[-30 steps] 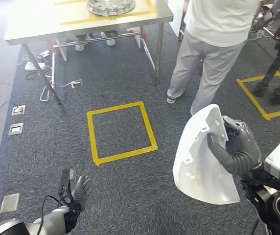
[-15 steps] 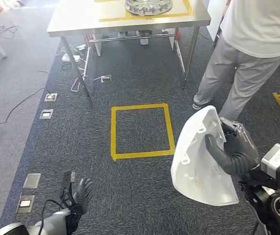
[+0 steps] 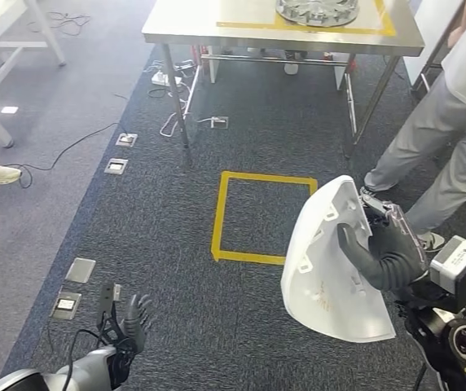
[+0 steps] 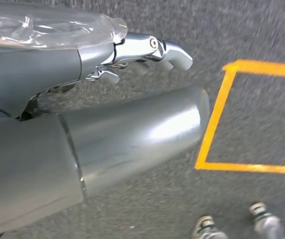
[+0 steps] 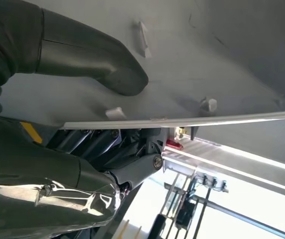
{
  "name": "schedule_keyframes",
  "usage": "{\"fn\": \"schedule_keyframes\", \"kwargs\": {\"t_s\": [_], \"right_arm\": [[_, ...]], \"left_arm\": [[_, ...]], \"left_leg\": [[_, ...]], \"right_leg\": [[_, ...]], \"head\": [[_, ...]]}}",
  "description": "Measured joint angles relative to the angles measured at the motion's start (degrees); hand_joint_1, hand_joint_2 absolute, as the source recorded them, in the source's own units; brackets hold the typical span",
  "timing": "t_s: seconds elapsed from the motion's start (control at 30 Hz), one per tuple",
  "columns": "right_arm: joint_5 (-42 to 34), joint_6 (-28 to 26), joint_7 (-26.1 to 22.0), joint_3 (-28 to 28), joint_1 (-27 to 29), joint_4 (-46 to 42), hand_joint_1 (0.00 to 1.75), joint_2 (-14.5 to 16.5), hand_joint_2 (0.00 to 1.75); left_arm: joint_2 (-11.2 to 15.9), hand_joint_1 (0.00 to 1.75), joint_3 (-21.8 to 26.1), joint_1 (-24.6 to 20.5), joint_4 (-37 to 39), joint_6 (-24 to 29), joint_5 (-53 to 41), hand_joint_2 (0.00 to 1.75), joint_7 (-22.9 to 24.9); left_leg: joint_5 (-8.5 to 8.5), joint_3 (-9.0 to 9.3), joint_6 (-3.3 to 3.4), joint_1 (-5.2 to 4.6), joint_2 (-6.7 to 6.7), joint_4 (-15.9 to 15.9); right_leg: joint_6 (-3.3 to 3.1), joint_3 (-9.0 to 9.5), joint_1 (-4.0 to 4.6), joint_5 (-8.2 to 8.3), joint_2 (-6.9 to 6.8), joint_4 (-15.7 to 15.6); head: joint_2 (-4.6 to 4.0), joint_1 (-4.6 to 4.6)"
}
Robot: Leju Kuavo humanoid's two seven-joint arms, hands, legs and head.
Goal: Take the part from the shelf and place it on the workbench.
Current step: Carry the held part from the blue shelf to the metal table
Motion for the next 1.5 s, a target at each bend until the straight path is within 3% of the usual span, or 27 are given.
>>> {"fn": "schedule_keyframes", "kwargs": {"t_s": [0.07,0.13,0.17,0.2,0.23,0.3,0.37,0.5,0.73,0.9,0.97,1.03,1.1,1.13,1.17,1.2,1.23,1.3,1.33,1.43,1.5], "right_arm": [[-0.2,-0.1,0.1,0.0,-0.1,0.0,1.75,-0.1,1.75],[-0.4,-0.1,0.2,0.0,0.0,0.1,1.75,-0.3,1.75],[-0.5,-0.1,0.2,0.0,0.1,0.2,1.75,-0.4,1.75],[-0.6,-0.1,0.1,0.0,0.1,0.3,1.75,-0.4,1.75],[-0.7,-0.1,0.0,0.0,0.0,0.5,1.75,-0.5,1.75],[-0.6,0.0,-0.5,0.0,-0.3,0.8,1.75,-0.5,1.75],[0.0,0.2,-1.1,0.0,-0.8,1.3,1.75,-0.5,1.75],[1.7,-0.1,-1.7,0.1,-1.1,2.5,1.75,-0.5,1.75],[2.6,-0.6,-1.8,0.2,-1.3,4.0,1.75,-0.5,1.75],[2.8,-0.7,-2.0,0.2,-1.3,4.7,1.75,-0.5,1.75],[2.8,-0.7,-2.0,0.1,-1.4,4.8,1.75,-0.5,1.75],[2.8,-0.8,-2.0,0.1,-1.5,4.9,1.75,-0.5,1.75],[2.8,-0.8,-2.0,0.1,-1.5,5.0,1.75,-0.5,1.75],[2.8,-0.8,-2.0,0.1,-1.4,5.2,1.75,-0.5,1.75],[2.8,-0.8,-2.0,0.1,-1.3,5.3,1.75,-0.5,1.75],[2.8,-0.8,-2.0,0.1,-1.3,5.4,1.75,-0.5,1.75],[2.8,-0.8,-2.0,0.1,-1.3,5.5,1.75,-0.5,1.75],[2.8,-0.8,-2.0,0.1,-1.4,5.6,1.75,-0.5,1.75],[2.8,-0.8,-2.0,0.1,-1.3,5.7,1.75,-0.5,1.75],[2.8,-0.7,-2.0,0.2,-1.3,5.9,1.75,-0.5,1.75],[2.8,-0.7,-2.0,0.1,-1.4,5.9,1.75,-0.4,1.75]], "left_arm": [[0.1,0.00,0.0,-0.1,0.0,-0.5,0.3,0.00,-0.2],[0.0,0.00,0.0,-0.2,0.0,-0.6,0.4,0.00,-0.3],[-0.1,0.00,0.0,-0.2,0.0,-0.6,0.3,0.00,-0.4],[-0.1,0.00,0.0,-0.2,0.0,-0.4,0.1,0.00,-0.5],[-0.2,0.00,0.0,-0.1,0.0,0.0,-0.2,0.00,-0.7],[-0.3,0.00,0.0,-0.2,0.0,0.8,-1.3,0.00,-1.5],[-0.4,0.00,0.0,-0.3,0.0,1.3,-2.1,0.00,-2.0],[-0.3,0.00,0.0,-0.3,0.0,0.7,-2.3,0.00,-2.3],[-0.3,0.00,0.0,-0.4,0.0,0.3,-2.1,0.00,-2.1],[-0.2,0.00,0.0,-0.5,0.0,0.3,-2.0,0.00,-1.8],[-0.3,0.00,0.0,-0.5,0.0,0.2,-1.9,0.00,-1.8],[-0.4,0.00,0.0,-0.5,0.0,0.2,-1.8,0.00,-1.8],[-0.4,0.00,0.0,-0.5,0.0,0.2,-1.8,0.00,-1.8],[-0.4,0.00,0.0,-0.5,0.0,0.1,-1.7,0.00,-1.8],[-0.5,0.00,0.0,-0.4,0.0,0.1,-1.6,0.00,-1.8],[-0.5,0.00,0.0,-0.4,0.0,0.0,-1.5,0.00,-1.7],[-0.5,0.00,0.0,-0.4,0.0,0.0,-1.5,0.00,-1.7],[-0.4,0.00,0.0,-0.4,0.0,0.0,-1.4,0.00,-1.6],[-0.4,0.00,0.0,-0.5,0.0,0.0,-1.5,0.00,-1.6],[-0.4,0.00,0.0,-0.4,0.0,0.0,-1.6,0.00,-1.4],[-0.4,0.00,0.0,-0.5,0.0,0.0,-1.7,0.00,-1.4]], "left_leg": [[-0.05,0.24,0.58,0.06,-1.14,-0.1],[-0.14,0.31,0.93,-0.13,-2.33,-0.1],[-0.18,0.39,1.02,-0.22,-2.94,0.0],[-0.24,0.51,1.07,-0.27,-3.50,0.0],[-0.33,0.69,1.07,-0.29,-4.01,0.1],[-0.57,0.94,0.85,-0.40,-4.86,0.2],[-0.67,0.64,0.48,-0.57,-5.28,0.5],[-0.55,0.29,0.70,-0.53,-5.31,0.6],[-0.42,0.65,0.34,-0.53,-5.21,0.1],[-0.64,0.78,0.72,-0.66,-5.16,0.0],[-0.33,1.69,0.88,-0.25,-4.94,-1.3],[-0.16,2.74,1.06,0.16,-4.67,-2.3],[-0.41,3.10,1.17,0.15,-4.54,-2.4],[-0.58,3.21,1.12,0.18,-4.51,-2.4],[-0.77,3.35,0.99,0.25,-4.52,-2.3],[-1.01,3.54,0.79,0.37,-4.60,-2.1],[-1.35,3.74,0.50,0.52,-4.70,-1.9],[-2.06,3.77,-0.23,0.63,-4.91,-1.1],[-2.26,3.59,-0.61,0.60,-4.98,-0.8],[-2.44,3.13,-1.57,0.70,-4.96,-0.5],[-3.66,2.09,-2.00,0.77,-3.78,1.9]], "right_leg": [[0.13,-3.07,-0.14,-3.50,2.91,6.6],[0.02,-7.42,-0.02,-6.55,4.17,15.2],[-0.07,-8.75,0.03,-6.63,4.36,17.3],[-0.23,-9.01,0.07,-5.49,4.44,17.0],[-0.43,-8.15,0.11,-3.28,4.50,14.2],[-0.93,-5.03,0.17,1.51,5.04,5.8],[-1.20,-2.87,0.20,3.28,5.64,0.5],[-1.12,-2.42,0.38,3.11,5.87,-0.4],[-1.45,-2.36,0.37,3.09,5.99,-0.4],[-1.23,-2.11,0.27,3.06,6.02,-0.8],[-0.98,-2.25,0.34,2.43,5.87,-0.2],[-0.62,-4.48,0.35,-0.13,5.58,4.8],[-0.15,-8.58,0.10,-3.25,5.45,12.8],[0.10,-10.15,-0.13,-3.74,5.40,15.4],[0.35,-10.64,-0.38,-2.99,5.36,15.7],[0.61,-9.94,-0.64,-1.15,5.32,13.6],[0.87,-8.29,-0.91,1.39,5.30,9.6],[1.12,-4.79,-1.15,4.22,5.68,2.2],[0.93,-3.84,-1.10,4.52,5.88,0.4],[-0.35,-3.40,-0.69,4.11,5.98,-0.1],[-1.22,-3.02,-0.66,3.98,5.69,-0.2]], "head": [[0.00,0.26],[0.00,0.42],[0.00,0.45],[0.00,0.49],[0.00,0.53],[0.00,0.66],[0.00,0.66],[0.00,0.25],[0.00,0.18],[0.00,-0.02],[0.00,0.00],[0.00,0.27],[0.00,0.52],[0.00,0.55],[0.00,0.55],[0.00,0.57],[0.00,0.59],[0.00,0.88],[0.00,0.89],[0.00,0.52],[0.00,0.24]]}}
